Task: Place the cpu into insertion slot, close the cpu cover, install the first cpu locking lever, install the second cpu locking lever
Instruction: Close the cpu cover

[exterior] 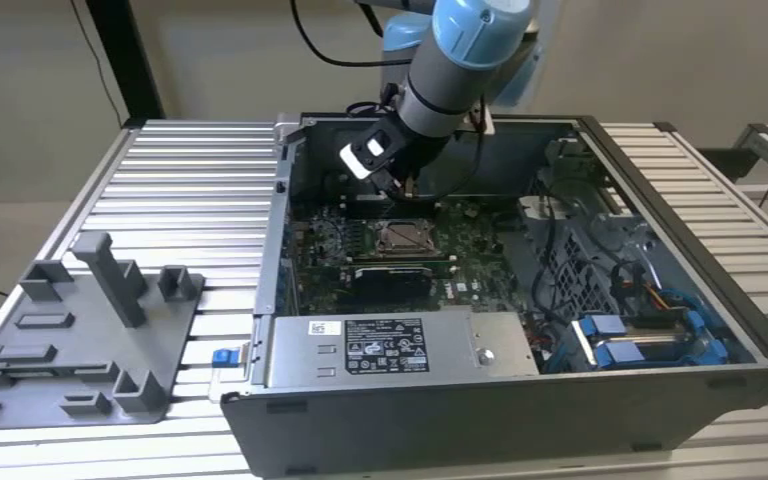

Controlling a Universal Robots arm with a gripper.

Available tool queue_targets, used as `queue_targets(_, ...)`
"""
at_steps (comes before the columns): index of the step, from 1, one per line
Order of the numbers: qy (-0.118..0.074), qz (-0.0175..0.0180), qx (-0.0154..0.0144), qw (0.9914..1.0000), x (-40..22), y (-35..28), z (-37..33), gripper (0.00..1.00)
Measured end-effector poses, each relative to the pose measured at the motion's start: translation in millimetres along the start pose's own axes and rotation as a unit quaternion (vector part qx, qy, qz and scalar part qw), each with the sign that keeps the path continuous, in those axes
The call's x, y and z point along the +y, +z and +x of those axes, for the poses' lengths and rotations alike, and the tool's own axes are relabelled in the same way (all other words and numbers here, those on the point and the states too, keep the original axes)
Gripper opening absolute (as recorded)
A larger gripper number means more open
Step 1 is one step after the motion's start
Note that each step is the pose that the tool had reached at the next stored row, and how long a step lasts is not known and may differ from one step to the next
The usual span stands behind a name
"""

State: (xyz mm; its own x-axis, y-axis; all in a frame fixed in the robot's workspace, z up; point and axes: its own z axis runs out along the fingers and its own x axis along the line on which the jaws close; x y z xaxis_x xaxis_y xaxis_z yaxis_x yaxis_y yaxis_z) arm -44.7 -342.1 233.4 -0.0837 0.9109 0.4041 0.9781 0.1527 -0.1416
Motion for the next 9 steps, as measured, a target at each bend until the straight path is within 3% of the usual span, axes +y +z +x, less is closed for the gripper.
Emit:
queue_targets(1, 0.001, 0.0002, -0.0024, 1.0, -0.1, 0.0, 0.0, 0.0)
queue_targets(2, 0.002, 0.0005, -0.008, 0.99997, -0.1, 0.0, 0.0, 0.0)
queue_targets(4, 0.004, 0.0015, -0.0221, 0.99974, -0.1, -0.1, 0.0, 0.0)
queue_targets(7, 0.007, 0.0026, -0.0366, 0.9993, -0.2, -0.7, 0.3, 0.0)
queue_targets(8, 0.008, 0.0028, -0.0397, 0.99918, -0.3, -1.4, 0.6, 0.0)
queue_targets(9, 0.008, 0.003, -0.0409, 0.99913, -0.6, -3.1, 1.2, 0.0)
